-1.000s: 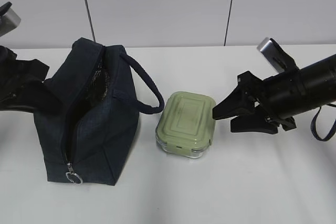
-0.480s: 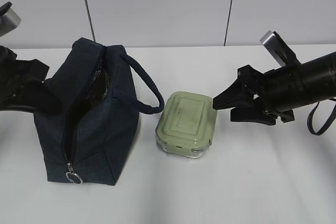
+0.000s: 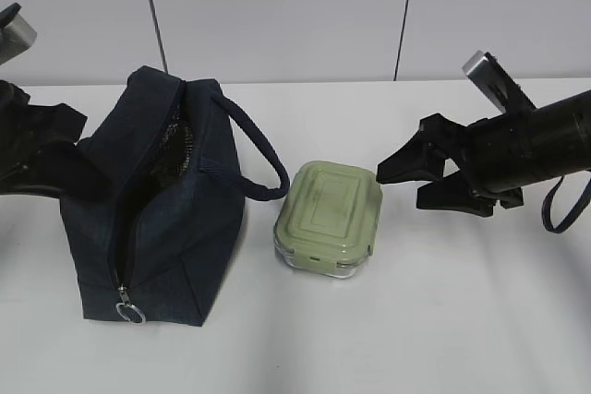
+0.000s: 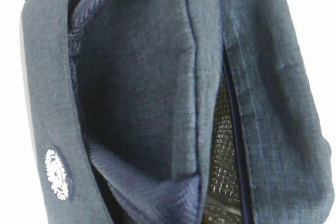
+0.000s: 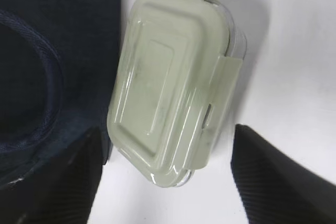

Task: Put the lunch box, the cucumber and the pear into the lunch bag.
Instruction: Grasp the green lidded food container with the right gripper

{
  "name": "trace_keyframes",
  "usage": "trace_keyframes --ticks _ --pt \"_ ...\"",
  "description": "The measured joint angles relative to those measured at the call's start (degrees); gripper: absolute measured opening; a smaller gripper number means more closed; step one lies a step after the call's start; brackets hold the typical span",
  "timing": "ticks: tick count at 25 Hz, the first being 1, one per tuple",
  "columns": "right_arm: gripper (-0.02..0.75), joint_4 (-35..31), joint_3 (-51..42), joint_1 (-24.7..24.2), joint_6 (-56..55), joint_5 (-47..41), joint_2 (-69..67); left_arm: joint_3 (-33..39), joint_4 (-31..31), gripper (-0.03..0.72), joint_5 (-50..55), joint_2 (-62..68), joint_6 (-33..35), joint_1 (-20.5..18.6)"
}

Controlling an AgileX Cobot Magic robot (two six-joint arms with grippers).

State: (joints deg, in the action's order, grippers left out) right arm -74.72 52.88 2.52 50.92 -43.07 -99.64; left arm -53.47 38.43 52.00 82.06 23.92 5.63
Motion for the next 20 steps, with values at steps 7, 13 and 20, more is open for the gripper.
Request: trace_keyframes --ticks 7,13,20 --pt "0.603 -3.7 0.0 0.0 3.2 -3.3 -4.3 0.0 0.0 0.001 0.1 0.0 0.0 0.0" --pt "0.603 -8.3 0.1 0.0 8.3 -3.9 -10.5 0.0 0.0 0.001 1.4 0.0 0.0 0.0" --pt "0.603 -13.8 0.2 0.0 14.8 -6.6 -13.9 0.0 0.0 0.001 1.9 0.0 0.0 0.0"
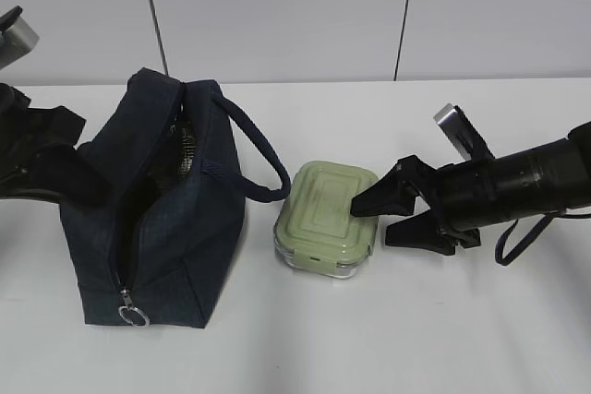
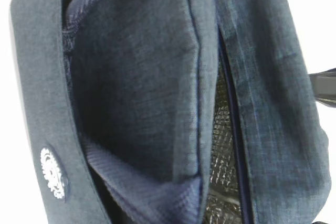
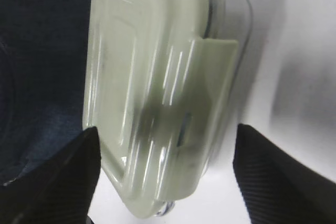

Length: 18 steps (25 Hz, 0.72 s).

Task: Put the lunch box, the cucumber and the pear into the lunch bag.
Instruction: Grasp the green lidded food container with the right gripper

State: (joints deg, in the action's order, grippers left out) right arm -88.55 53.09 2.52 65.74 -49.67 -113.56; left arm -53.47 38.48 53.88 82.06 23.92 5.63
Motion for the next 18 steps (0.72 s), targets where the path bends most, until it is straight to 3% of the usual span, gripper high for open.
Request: trace_keyframes --ticks 18 --pt "0.591 -2.3 5.2 0.0 2.5 -5.1 -6.6 0.0 0.0 0.001 0.5 0.0 0.0 0.0"
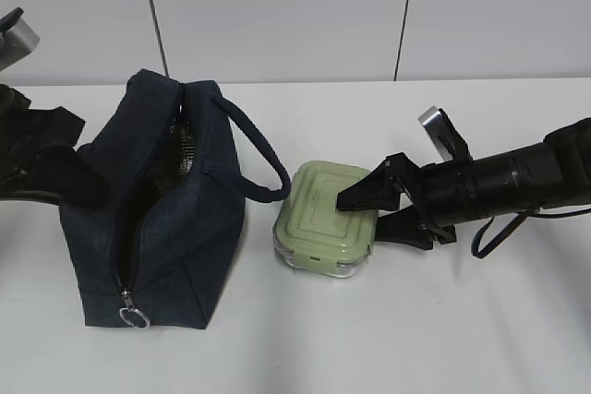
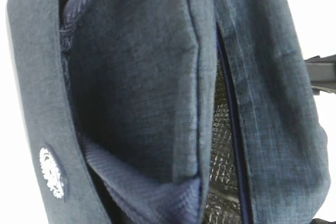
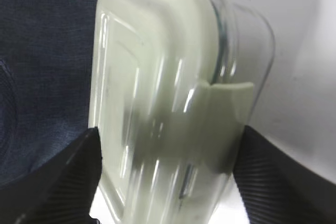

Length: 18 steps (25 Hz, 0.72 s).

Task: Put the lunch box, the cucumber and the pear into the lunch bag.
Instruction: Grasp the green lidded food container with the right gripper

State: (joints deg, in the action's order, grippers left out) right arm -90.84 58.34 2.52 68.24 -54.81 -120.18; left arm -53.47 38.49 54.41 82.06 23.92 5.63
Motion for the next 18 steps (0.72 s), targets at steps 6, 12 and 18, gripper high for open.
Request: trace_keyframes --ticks 6,12,18 --pt "0.526 0.8 0.1 0.0 0.0 -0.3 -0.1 0.0 0.0 0.001 0.0 0.0 0.0 0.0" --pt "0.424 0.9 0.1 0.0 0.0 -1.0 -0.2 0.0 0.0 0.001 0.0 0.0 0.0 0.0" --pt "0.381 0.9 0.1 0.0 0.0 -1.5 -0.2 0.0 0.0 0.001 0.0 0.0 0.0 0.0"
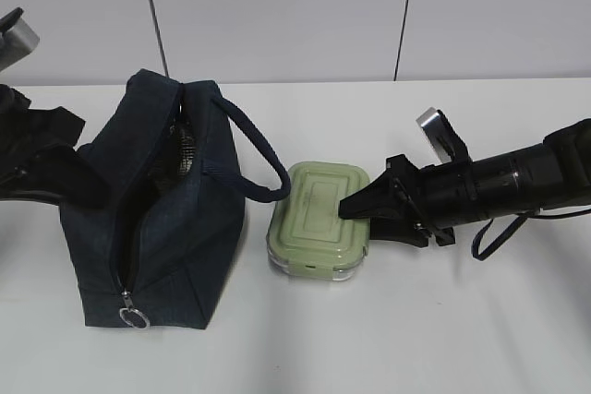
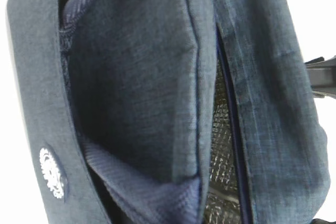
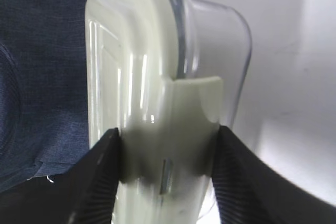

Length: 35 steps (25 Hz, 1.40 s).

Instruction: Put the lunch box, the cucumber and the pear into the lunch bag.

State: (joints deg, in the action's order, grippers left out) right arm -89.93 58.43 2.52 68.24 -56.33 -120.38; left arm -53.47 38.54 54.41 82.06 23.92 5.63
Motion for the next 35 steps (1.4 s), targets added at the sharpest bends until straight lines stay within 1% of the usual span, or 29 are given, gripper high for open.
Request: trace_keyframes --ticks 5,10,15,23,26,35 --pt "0.377 -0.5 0.0 0.0 1.3 -0.9 -0.1 0.0 0.0 0.001 0.0 0.0 0.0 0.0" --pt "0.377 -2.3 0.1 0.0 2.2 -3.8 -0.2 0.0 0.0 0.001 0.0 0.0 0.0 0.0" --pt "0.375 -2.4 0.3 0.0 2.2 -5.9 -0.2 0.0 0.0 0.001 0.0 0.0 0.0 0.0" --pt "0.375 -2.4 0.3 -0.4 2.5 -6.2 -0.2 0.0 0.0 0.001 0.0 0.0 0.0 0.0" --pt "0.375 -2.4 0.3 -1.4 2.8 -6.3 -0.2 0.0 0.0 0.001 0.0 0.0 0.0 0.0" --pt "0.374 -2.5 0.3 -6.8 3.0 -6.5 -0.2 0.0 0.0 0.001 0.0 0.0 0.0 0.0"
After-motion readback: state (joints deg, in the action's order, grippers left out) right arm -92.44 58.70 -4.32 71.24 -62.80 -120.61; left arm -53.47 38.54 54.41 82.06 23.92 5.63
